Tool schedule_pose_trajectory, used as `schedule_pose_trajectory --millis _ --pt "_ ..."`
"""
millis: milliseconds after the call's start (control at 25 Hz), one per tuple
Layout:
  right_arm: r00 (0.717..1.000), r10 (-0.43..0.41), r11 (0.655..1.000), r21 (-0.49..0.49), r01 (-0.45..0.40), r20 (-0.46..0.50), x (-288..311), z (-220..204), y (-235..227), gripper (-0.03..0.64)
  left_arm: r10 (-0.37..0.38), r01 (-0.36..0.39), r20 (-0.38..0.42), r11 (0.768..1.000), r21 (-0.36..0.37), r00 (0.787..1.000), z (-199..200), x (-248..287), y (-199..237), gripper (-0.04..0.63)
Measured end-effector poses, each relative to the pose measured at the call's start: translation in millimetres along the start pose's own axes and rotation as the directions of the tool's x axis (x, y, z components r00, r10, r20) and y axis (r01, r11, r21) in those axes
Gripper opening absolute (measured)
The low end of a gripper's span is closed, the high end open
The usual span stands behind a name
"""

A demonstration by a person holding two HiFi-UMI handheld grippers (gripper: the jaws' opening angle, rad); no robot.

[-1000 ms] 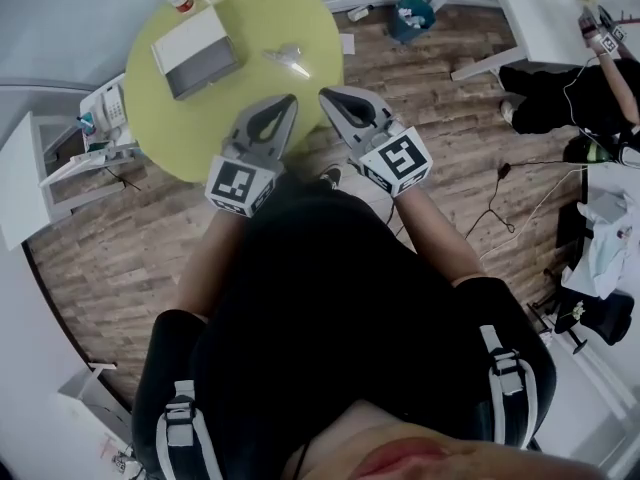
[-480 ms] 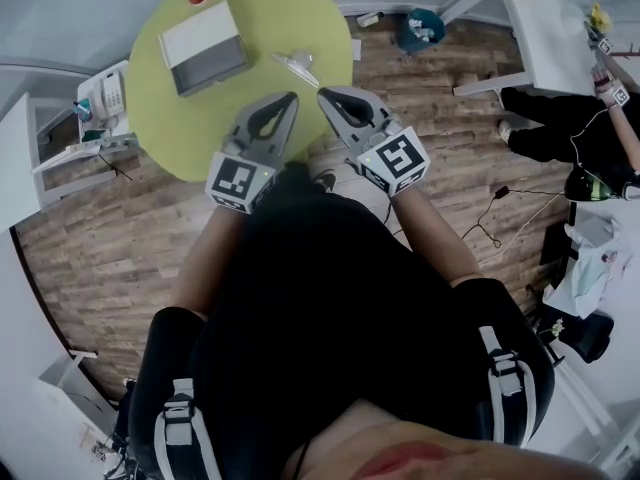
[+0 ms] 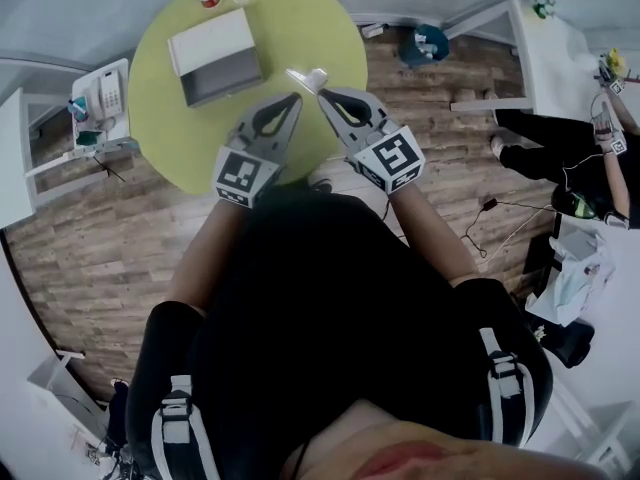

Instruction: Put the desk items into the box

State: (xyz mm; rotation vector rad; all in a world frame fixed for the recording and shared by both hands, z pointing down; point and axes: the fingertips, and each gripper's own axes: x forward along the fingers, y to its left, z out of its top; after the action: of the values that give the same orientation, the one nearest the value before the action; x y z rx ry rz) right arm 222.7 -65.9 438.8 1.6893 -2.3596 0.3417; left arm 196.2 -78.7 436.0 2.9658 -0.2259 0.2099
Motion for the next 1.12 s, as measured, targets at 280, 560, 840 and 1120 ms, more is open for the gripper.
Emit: schedule_pose_trajectory --millis 280,560,840,1120 --pt "0.998 -0.026 0.999 0.021 0.027 -0.053 38.4 -13.8 -20.9 0.017 0.001 -0.001 0.014 1.0 -0.018 1.0 -4.3 12.6 37.9 0.014" --pt "0.996 -0.023 0.999 0.021 0.025 -0.086 51.3 -26.5 -52.8 0.017 0.039 -0.038 0.004 0.999 -0.034 0.999 -12.0 27.1 53.6 0.014" --pt "0.991 0.062 0.998 0.01 -0.061 -0.121 55.5 -42.1 -88.3 0.018 0.147 -0.147 -0.005 0.988 -0.041 0.989 -13.0 46.4 61.9 0.014" --pt "0.968 0.17 0.984 -0.029 -0.178 -0.182 64.6 -69.7 -120.5 0.018 0.255 -0.256 -0.015 0.965 -0.051 0.967 -16.8 74.0 60.2 0.014"
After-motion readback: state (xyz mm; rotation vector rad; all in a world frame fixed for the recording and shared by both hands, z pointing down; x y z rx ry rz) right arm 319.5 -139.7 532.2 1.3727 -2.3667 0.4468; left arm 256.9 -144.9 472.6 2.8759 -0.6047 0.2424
